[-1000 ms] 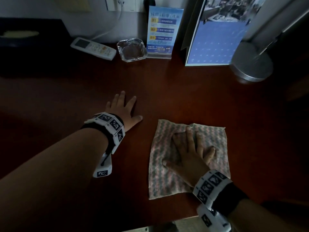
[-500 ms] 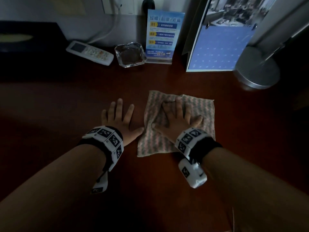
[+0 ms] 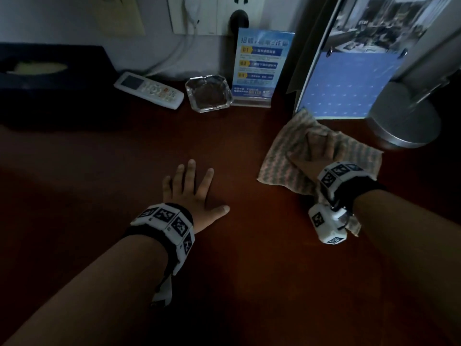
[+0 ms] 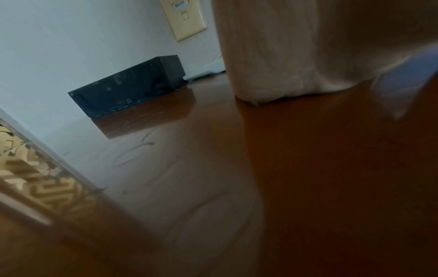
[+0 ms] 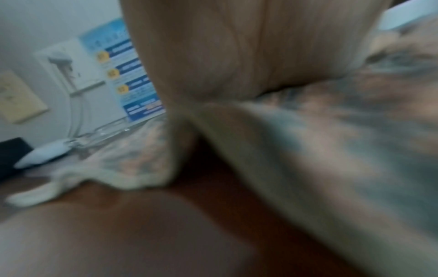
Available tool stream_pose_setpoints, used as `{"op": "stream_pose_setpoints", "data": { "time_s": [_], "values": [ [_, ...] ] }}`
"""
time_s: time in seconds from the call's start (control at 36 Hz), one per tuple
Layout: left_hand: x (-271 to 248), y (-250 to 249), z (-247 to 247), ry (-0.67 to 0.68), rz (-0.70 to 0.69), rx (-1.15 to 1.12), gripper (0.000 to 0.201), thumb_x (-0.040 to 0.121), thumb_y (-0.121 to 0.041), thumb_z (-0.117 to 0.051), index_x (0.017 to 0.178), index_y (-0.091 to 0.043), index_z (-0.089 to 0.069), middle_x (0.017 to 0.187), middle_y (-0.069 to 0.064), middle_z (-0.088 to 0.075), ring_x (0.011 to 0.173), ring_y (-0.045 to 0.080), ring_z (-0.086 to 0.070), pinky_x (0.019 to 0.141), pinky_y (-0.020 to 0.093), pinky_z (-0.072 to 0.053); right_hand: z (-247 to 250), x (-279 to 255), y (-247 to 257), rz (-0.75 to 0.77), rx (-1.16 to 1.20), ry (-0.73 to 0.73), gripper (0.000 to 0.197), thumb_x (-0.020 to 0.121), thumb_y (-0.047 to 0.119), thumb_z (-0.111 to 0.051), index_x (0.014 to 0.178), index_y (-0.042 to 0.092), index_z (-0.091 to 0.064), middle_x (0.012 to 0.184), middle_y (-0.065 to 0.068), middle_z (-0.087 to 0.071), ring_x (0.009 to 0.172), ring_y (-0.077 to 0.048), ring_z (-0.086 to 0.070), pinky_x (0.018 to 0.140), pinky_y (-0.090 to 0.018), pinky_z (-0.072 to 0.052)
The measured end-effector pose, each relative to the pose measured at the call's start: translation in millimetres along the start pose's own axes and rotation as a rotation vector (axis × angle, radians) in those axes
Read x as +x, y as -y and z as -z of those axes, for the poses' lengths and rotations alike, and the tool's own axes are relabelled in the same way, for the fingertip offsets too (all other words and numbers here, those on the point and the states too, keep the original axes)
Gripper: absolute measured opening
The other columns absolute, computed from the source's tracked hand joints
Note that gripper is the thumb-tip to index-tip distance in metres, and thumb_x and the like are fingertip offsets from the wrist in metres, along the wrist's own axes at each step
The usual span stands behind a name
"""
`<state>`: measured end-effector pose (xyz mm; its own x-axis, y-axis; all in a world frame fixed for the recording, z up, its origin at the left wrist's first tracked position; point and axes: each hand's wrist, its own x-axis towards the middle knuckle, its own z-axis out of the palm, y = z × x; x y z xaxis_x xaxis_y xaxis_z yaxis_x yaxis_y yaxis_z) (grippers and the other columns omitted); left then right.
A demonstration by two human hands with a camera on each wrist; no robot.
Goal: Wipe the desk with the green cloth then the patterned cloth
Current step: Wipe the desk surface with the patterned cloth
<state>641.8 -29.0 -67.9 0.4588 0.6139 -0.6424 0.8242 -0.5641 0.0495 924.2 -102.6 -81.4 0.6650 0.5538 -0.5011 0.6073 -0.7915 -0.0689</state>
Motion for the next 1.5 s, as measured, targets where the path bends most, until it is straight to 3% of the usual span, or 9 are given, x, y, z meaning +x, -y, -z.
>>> {"op": "stream_pose_setpoints", "data": {
  "time_s": [0.17,0.25,0.44,0.64,0.81,1.03,1.19,1.36,1.5],
  "values": [
    [1.1,0.6,-0.8,0.001,0.001,0.003,0.09,0.08,-0.08,-0.021,0.142,-0.037,0.029,0.147,0.006,0.042,0.139,0.028,0.032,0.114,0.049,0.011,-8.2,-42.7,41.9,0.054,-0.011,0.01,0.101,0.06,0.092,-0.013,0.143,0.046,0.018,0.155,-0.002,0.027,0.142,-0.037,0.02,0.109,-0.067,-0.002],
    [1.0,0.2,0.3,0.002,0.001,0.009,0.09,0.08,-0.08,-0.02,0.142,-0.037,0.029,0.147,0.006,0.041,0.139,0.028,0.031,0.114,0.049,0.01,-14.7,-68.6,69.9,0.084,-0.065,0.041,0.087,0.081,0.078,-0.027,0.147,0.04,0.015,0.156,-0.005,0.024,0.143,-0.035,0.015,0.106,-0.071,-0.003],
    [0.0,-1.6,-0.4,-0.005,0.003,-0.008,0.09,0.08,-0.081,-0.021,0.143,-0.038,0.027,0.148,0.005,0.04,0.139,0.027,0.03,0.113,0.049,0.011,-12.0,-94.8,90.8,0.306,-0.069,-0.107,0.082,0.084,0.061,-0.046,0.15,0.036,-0.005,0.158,-0.002,0.002,0.144,-0.031,0.002,0.111,-0.058,-0.014],
    [-0.6,-1.4,0.4,-0.01,-0.006,-0.012,0.089,0.081,-0.079,-0.022,0.143,-0.037,0.026,0.148,0.006,0.04,0.139,0.028,0.03,0.114,0.049,0.01,-24.1,-73.7,76.4,0.689,-0.356,0.102,0.082,0.083,0.066,-0.048,0.147,0.047,0.0,0.154,0.012,0.028,0.144,-0.022,0.021,0.112,-0.064,-0.001],
    [0.8,-0.4,-1.1,-0.016,-0.008,-0.024,0.089,0.081,-0.079,-0.023,0.143,-0.038,0.026,0.148,0.005,0.04,0.139,0.027,0.031,0.114,0.049,0.011,-28.9,-50.4,70.5,0.599,-0.355,0.117,0.088,0.075,0.079,-0.044,0.139,0.059,0.012,0.149,0.015,0.037,0.138,-0.02,0.034,0.106,-0.067,0.015],
    [2.7,1.0,-2.1,-0.011,-0.009,-0.005,0.09,0.08,-0.08,-0.022,0.142,-0.038,0.029,0.147,0.005,0.041,0.139,0.028,0.032,0.114,0.049,0.012,-9.9,-11.3,46.8,0.358,-0.326,0.081,0.09,0.068,0.089,-0.031,0.137,0.059,0.018,0.15,0.012,0.035,0.14,-0.027,0.029,0.106,-0.07,0.008],
    [0.7,-0.1,-0.9,-0.016,-0.01,-0.013,0.091,0.081,-0.079,-0.025,0.142,-0.038,0.027,0.148,0.006,0.04,0.138,0.028,0.032,0.113,0.049,0.013,4.1,17.9,-5.0,0.246,-0.152,0.02,0.099,0.071,0.087,-0.03,0.151,0.037,0.0,0.157,0.003,0.021,0.142,-0.027,0.025,0.115,-0.051,0.012],
    [1.3,1.5,-2.6,-0.022,-0.023,-0.013,0.09,0.081,-0.079,-0.024,0.142,-0.038,0.028,0.148,0.006,0.04,0.139,0.028,0.031,0.113,0.049,0.012,17.2,25.2,-50.5,0.11,-0.053,-0.077,0.084,0.089,0.061,-0.045,0.152,0.026,-0.003,0.158,-0.009,0.017,0.145,-0.034,0.013,0.116,-0.05,0.002],
    [1.9,2.1,-3.0,-0.023,-0.027,-0.017,0.09,0.08,-0.08,-0.023,0.142,-0.038,0.028,0.148,0.006,0.04,0.139,0.029,0.031,0.114,0.049,0.012,7.8,17.3,-32.8,-0.004,0.008,-0.028,0.109,0.065,0.091,-0.03,0.149,0.035,0.011,0.157,-0.005,0.022,0.143,-0.033,0.019,0.117,-0.05,0.006]
  ]
}}
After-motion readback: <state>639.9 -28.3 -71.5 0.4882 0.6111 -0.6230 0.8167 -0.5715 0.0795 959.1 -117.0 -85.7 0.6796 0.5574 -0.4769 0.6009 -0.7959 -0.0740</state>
